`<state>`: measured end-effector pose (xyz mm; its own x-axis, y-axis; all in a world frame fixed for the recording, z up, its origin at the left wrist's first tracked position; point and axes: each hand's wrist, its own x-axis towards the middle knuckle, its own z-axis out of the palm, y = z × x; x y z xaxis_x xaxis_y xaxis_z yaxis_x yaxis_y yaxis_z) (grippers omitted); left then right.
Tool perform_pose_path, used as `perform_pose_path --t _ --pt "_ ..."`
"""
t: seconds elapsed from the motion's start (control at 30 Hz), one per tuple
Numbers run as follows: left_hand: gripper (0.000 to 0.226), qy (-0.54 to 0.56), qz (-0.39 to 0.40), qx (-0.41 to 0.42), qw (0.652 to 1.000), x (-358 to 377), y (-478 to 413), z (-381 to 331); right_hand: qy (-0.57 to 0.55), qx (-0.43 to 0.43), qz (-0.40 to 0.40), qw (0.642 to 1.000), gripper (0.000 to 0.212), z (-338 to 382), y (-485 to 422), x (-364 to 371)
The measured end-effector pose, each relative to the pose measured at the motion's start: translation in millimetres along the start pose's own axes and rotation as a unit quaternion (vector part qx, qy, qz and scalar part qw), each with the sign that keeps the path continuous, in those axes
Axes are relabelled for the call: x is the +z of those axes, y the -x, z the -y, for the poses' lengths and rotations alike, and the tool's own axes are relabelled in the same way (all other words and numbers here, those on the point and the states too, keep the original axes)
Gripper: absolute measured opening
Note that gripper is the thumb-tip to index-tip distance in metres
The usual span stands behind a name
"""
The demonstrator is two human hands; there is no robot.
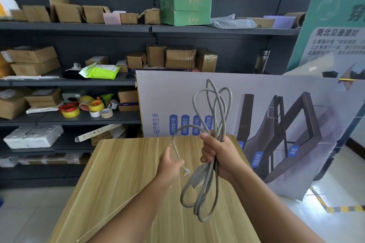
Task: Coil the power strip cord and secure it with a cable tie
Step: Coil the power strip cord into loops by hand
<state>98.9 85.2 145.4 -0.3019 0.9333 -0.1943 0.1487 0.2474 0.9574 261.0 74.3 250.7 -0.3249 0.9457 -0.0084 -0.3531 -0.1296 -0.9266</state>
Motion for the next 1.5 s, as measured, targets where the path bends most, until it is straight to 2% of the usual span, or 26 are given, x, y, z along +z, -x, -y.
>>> perform_pose_path --t 0.1,0.23,0.3,0.47,0.57,0.67,0.73,0.83,0.97,1.2,1.3,1.37,1.5 --pt "0.055 -0.043 0.089 0.0 0.995 6.1 -2.1 19.4 -0.005 -0.021 0.026 0.999 0.021 12.6 4.0 2.3" --pt "0.025 -0.045 0.061 0.021 0.997 1.8 0.2 25.1 -0.002 -0.04 0.029 0.999 0.028 23.4 6.2 -1.0" --pt "0.019 0.007 0.033 0.018 0.999 -3.0 1.9 21.5 0.012 -0.048 0.011 0.999 0.029 25.4 6.3 -5.4" --pt "0.023 0.18 0.009 0.057 0.982 -14.5 14.4 -23.3 0.157 -0.066 -0.067 0.983 0.009 17.0 1.8 -23.1" --pt "0.023 0.225 -0.01 0.097 0.969 -15.2 22.9 -61.3 0.2 -0.017 -0.051 0.978 0.016 6.3 3.6 -23.6" --pt "0.024 0.248 0.003 0.099 0.964 -9.2 31.4 -87.7 0.236 0.005 -0.026 0.971 0.019 -5.8 5.9 -10.6" --pt "0.024 0.241 0.003 0.087 0.967 -4.6 31.6 -94.6 0.238 -0.01 -0.024 0.971 0.011 -14.5 5.4 -1.5" --pt "0.029 0.23 -0.017 0.096 0.968 0.1 32.1 -98.5 0.215 -0.005 -0.01 0.977 0.015 -20.9 4.8 6.1" --pt "0.027 0.141 -0.052 0.13 0.98 5.2 42.0 -102.2 0.225 0.012 -0.013 0.974 0.006 -22.1 4.0 6.9" --pt "0.022 0.002 -0.071 0.205 0.976 -5.0 37.9 -86.3 0.304 0.024 -0.037 0.952 0.023 -31.8 -1.1 -5.2" --pt "0.026 0.018 -0.056 0.223 0.973 -9.5 36.9 -78.1 0.35 0.029 -0.032 0.936 0.032 -37.7 -4.1 -6.5" --pt "0.027 0.042 -0.073 0.232 0.969 -14.1 38.3 -74.1 0.357 0.04 -0.027 0.933 0.036 -42.4 -6.5 -4.6" --pt "0.035 0.107 -0.083 0.23 0.964 -28.5 37.1 -67.4 0.296 0.039 -0.015 0.954 0.032 -48.3 -10.4 8.6"
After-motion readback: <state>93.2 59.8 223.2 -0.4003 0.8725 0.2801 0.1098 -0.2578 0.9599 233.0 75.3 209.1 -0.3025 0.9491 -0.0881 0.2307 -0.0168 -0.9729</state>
